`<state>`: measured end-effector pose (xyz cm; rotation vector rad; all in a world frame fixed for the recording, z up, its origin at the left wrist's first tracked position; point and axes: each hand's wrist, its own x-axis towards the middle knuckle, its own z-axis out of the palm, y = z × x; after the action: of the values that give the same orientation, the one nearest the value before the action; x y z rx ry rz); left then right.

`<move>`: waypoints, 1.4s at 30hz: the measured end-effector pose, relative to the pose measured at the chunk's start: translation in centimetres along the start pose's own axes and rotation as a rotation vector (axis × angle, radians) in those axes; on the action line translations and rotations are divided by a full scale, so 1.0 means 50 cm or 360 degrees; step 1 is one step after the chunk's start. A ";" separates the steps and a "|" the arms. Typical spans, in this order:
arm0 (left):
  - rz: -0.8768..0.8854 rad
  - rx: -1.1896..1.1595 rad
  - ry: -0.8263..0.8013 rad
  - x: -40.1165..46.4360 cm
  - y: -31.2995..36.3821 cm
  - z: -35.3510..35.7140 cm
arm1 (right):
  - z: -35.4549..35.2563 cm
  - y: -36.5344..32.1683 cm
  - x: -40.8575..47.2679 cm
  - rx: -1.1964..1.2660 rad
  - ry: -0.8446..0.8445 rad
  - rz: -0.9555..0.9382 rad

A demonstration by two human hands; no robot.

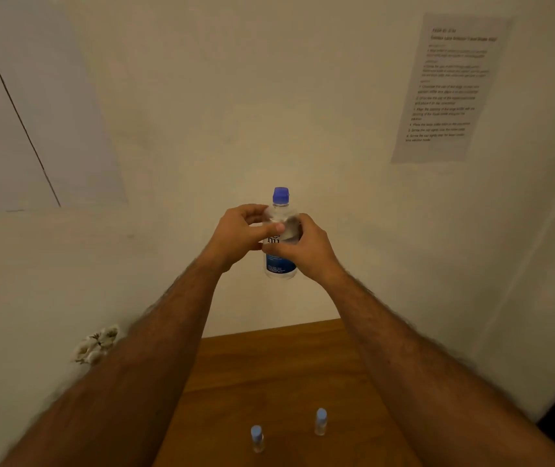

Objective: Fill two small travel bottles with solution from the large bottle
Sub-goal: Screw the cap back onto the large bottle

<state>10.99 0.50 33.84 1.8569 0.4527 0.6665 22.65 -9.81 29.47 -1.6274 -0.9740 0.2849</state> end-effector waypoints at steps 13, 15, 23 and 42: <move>-0.0249 -0.0056 -0.0087 -0.015 -0.171 0.043 | -0.022 0.153 -0.012 -0.0015 -0.0577 0.0267; -0.0291 -0.0095 -0.0107 -0.022 -0.203 0.054 | -0.015 0.183 -0.018 -0.0004 -0.0592 0.0296; -0.0501 -0.0271 -0.0173 -0.052 -0.346 0.086 | 0.024 0.305 -0.046 0.0029 -0.0656 0.0444; -0.0908 -0.0256 -0.0274 -0.163 -0.623 0.187 | 0.132 0.584 -0.179 -0.0085 -0.0768 0.0801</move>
<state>10.67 0.40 0.31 1.5143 0.7511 0.1497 25.57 -11.48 -1.60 -1.8812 -0.9091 1.0382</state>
